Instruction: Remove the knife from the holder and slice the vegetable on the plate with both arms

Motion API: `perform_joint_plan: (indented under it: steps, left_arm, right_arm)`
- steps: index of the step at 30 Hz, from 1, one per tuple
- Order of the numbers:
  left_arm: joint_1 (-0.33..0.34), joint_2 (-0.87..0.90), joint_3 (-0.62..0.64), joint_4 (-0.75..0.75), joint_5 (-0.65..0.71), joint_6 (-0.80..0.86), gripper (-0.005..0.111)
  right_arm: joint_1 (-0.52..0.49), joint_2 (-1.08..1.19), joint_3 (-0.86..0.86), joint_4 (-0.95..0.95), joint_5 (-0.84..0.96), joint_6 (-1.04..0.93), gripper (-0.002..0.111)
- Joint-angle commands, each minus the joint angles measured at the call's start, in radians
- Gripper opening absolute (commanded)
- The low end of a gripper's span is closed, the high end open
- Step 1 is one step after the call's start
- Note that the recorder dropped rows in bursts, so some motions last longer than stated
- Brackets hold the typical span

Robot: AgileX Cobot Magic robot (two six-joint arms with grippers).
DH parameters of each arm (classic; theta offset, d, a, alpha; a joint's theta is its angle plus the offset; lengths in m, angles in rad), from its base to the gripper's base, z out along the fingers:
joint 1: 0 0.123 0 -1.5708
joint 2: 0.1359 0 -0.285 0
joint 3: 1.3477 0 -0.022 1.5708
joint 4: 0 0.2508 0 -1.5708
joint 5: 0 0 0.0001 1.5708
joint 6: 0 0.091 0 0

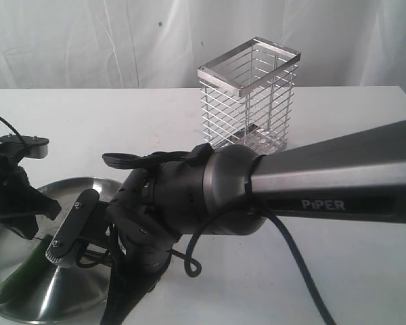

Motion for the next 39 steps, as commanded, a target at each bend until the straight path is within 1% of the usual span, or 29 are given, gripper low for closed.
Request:
perform_joint_plan:
  steps: [1,7,11,15,17,21,23,25,33,36,39]
  left_arm:
    - [0.002,-0.054,0.004,0.001,0.014,-0.008,0.000]
    - [0.002,-0.121,0.004,0.001,0.014,-0.008,0.000]
    - [0.002,-0.046,0.018,0.001,-0.015,-0.008,0.000]
    - [0.002,0.037,0.071,0.001,-0.057,-0.008,0.000]
    - [0.002,0.019,0.062,0.001,-0.052,-0.008,0.000]
    - [0.002,-0.089,-0.014,0.001,-0.009,-0.008,0.000]
    - [0.002,-0.129,-0.030,0.001,-0.007,-0.008,0.000]
    - [0.002,-0.130,-0.030,0.001,-0.001,-0.008,0.000]
    - [0.002,-0.032,0.093,0.001,-0.100,-0.008,0.000]
    - [0.002,-0.011,0.099,0.000,-0.096,-0.008,0.000]
    - [0.002,-0.032,0.066,-0.024,-0.066,-0.008,0.000]
  right_arm:
    - [0.001,-0.002,-0.004,0.000,-0.012,-0.011,0.000]
    - [0.001,-0.002,-0.004,0.000,-0.014,-0.013,0.000]
    - [0.001,-0.002,-0.004,0.000,-0.014,-0.013,0.000]
    - [0.001,-0.002,-0.004,0.000,-0.014,-0.013,0.000]
    - [0.001,-0.002,-0.004,0.000,-0.014,-0.013,0.000]
    - [0.001,-0.002,-0.004,0.000,-0.020,-0.013,0.000]
    - [0.001,-0.002,-0.004,0.000,-0.020,-0.013,0.000]
    - [0.001,-0.002,-0.004,0.000,-0.023,-0.013,0.000]
    - [0.001,-0.002,-0.004,0.000,-0.024,-0.013,0.000]
    - [0.001,-0.002,-0.004,0.000,-0.023,-0.013,0.000]
    - [0.001,-0.002,-0.004,0.000,-0.019,-0.013,0.000]
